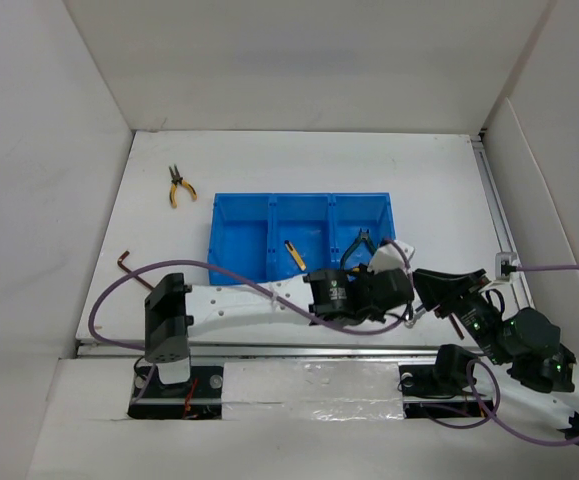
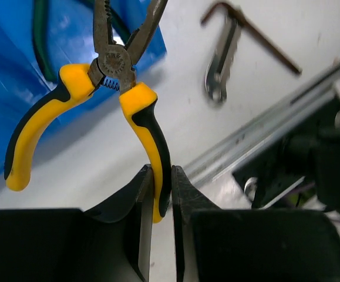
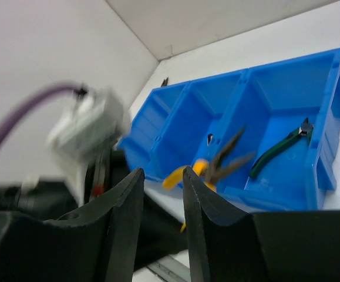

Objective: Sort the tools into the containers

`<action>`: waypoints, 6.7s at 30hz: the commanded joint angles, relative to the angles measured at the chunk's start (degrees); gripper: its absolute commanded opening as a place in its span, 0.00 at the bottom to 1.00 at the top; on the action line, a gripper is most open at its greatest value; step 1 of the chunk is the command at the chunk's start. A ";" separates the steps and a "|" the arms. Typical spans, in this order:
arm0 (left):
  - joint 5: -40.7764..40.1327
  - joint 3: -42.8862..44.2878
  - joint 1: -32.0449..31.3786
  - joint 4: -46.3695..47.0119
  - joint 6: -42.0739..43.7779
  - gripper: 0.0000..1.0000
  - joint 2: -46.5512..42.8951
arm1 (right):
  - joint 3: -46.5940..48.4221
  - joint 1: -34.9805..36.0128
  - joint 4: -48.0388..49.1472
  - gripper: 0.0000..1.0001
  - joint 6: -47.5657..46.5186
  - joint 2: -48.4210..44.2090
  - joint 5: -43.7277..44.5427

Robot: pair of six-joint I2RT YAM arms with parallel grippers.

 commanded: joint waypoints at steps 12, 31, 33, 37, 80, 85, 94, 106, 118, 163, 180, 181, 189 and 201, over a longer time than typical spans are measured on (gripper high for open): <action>5.47 16.94 15.38 9.85 -2.04 0.00 11.72 | -0.30 0.45 -1.39 0.37 1.82 -9.08 2.22; 1.61 9.47 18.56 18.39 -7.93 0.00 10.40 | -0.30 2.12 -1.84 0.36 2.35 -10.67 2.66; 0.37 9.03 18.56 18.03 -8.90 0.00 10.84 | -0.30 2.12 -2.01 0.36 2.44 -10.75 2.66; 1.33 7.36 19.79 19.88 -9.43 0.00 11.28 | -0.21 2.12 -2.01 0.36 2.35 -10.67 2.57; 4.15 13.60 22.16 17.69 -5.65 0.43 19.11 | -0.21 2.12 -1.22 0.36 1.03 -10.58 1.17; 3.88 15.00 22.16 14.52 -2.67 0.46 13.14 | -0.21 2.12 -0.78 0.36 0.59 -10.40 0.99; -4.62 21.94 22.68 5.74 4.98 0.70 1.01 | -0.12 2.12 -0.08 0.36 -0.02 -11.19 -0.59; 10.08 21.26 62.77 -0.78 5.00 0.66 -10.95 | -0.82 2.12 0.62 0.36 -1.78 -10.40 0.20; 12.93 15.01 82.80 -0.42 11.03 0.65 0.98 | -1.61 2.65 1.59 0.36 -2.48 -10.14 -2.35; 19.09 15.98 91.50 8.89 23.71 0.17 33.17 | -1.53 2.65 2.47 0.36 -2.57 -7.94 -5.16; 15.05 12.54 91.50 9.16 16.24 0.00 19.73 | -1.79 2.65 2.21 0.36 -2.48 -8.12 -4.28; 14.61 13.15 91.50 8.55 15.37 0.00 18.85 | -1.79 2.65 2.29 0.36 -2.57 -8.03 -4.37; 9.23 20.79 87.29 4.42 14.22 0.00 10.23 | -1.79 2.65 2.21 0.36 -2.66 -8.03 -3.76; 16.28 29.74 71.49 2.32 15.09 0.00 1.52 | -1.62 2.65 1.33 0.36 -1.78 -8.03 -0.95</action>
